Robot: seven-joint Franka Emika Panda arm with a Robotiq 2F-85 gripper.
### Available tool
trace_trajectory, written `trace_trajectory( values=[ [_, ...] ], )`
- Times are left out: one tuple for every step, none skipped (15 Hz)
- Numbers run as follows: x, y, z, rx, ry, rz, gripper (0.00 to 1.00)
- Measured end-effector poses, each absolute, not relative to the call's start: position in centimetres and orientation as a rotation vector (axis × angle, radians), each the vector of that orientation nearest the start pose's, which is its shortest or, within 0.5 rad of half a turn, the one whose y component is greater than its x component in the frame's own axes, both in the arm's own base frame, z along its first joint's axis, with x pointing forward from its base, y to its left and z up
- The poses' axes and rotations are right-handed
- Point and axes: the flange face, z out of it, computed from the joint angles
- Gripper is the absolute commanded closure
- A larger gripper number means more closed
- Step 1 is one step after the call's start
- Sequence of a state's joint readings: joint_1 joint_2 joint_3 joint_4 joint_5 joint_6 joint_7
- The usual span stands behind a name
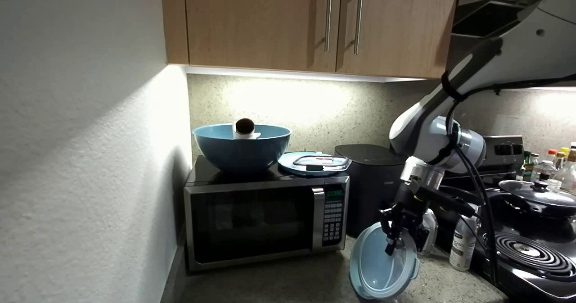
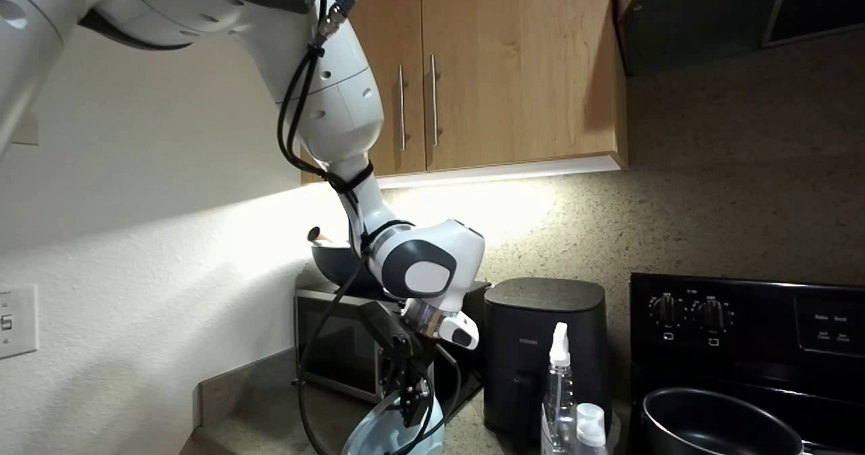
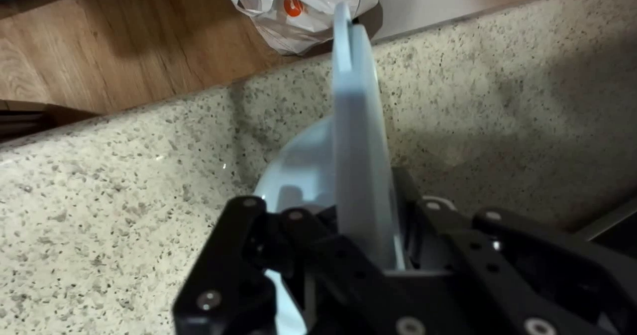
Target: Remove the lid
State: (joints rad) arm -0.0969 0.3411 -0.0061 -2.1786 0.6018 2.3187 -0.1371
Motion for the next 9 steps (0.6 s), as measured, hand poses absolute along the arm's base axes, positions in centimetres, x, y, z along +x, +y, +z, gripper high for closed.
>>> trace_trajectory(
  values=[
    [53.96,-4.67,21.82,-2.671,0.583,0.208,0.98],
    [53.94,-4.82,21.82,-2.68,0.595,0.214,0.98],
    [53.93,-4.89,21.83,-2.683,0.602,0.218,0.98],
    [53.97,-4.86,21.86,-2.683,0.603,0.217,0.98],
    [54.0,-4.83,21.9,-2.683,0.602,0.216,0.98],
    [54.02,-4.8,21.92,-2.683,0.601,0.216,0.98],
    [54.04,-4.77,21.94,-2.683,0.601,0.215,0.98],
    [54.07,-4.76,21.96,-2.683,0.604,0.215,0.98],
    [54.1,-4.75,21.99,-2.683,0.605,0.214,0.98]
  ],
)
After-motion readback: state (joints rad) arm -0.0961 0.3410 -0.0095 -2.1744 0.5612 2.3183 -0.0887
